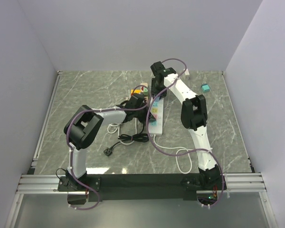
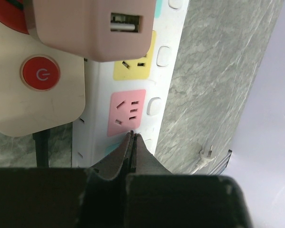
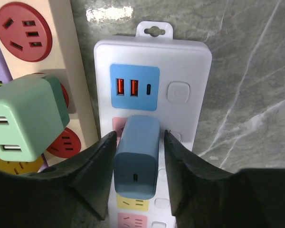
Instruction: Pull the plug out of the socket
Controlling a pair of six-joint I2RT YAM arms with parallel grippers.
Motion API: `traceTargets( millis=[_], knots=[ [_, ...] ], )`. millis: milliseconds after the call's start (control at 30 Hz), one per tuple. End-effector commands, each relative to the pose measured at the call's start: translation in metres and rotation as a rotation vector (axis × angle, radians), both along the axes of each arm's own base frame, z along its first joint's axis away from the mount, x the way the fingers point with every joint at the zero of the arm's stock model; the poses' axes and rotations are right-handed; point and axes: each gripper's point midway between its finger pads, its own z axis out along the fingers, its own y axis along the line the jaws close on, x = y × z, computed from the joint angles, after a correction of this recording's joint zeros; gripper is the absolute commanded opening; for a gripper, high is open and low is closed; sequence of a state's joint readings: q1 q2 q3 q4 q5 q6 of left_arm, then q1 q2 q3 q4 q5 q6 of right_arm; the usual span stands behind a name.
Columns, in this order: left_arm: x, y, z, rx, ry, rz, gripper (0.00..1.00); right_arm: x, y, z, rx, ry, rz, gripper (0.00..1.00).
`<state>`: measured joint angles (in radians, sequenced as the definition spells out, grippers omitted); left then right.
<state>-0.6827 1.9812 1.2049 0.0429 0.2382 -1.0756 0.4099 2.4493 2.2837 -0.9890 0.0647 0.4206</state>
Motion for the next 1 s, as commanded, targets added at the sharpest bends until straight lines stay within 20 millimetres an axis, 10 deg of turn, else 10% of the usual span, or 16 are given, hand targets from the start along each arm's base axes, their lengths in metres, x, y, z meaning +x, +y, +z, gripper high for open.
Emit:
traceTargets(
  millis=[0,300,733,967],
  knots=[
    [-0.028,0.017,-0.044,0.129,0.104,-0.032,0.0,0.016,0.001,0.013,0.004,-0.068,-0.001,0.5],
    [-0.028,0.017,-0.041,0.128,0.101,-0.032,0.0,0.006,-0.001,0.018,0.01,-0.05,-0.007,0.0],
    [0.002,-0.007,0.003,0.085,0.013,-0.053,0.0,-0.089,-0.026,0.012,-0.06,0.084,0.118,0.0],
    [-0.008,-0.023,0.012,0.006,0.013,-0.088,0.0,-0.107,-0.019,0.009,-0.011,0.094,0.109,0.0]
  ],
)
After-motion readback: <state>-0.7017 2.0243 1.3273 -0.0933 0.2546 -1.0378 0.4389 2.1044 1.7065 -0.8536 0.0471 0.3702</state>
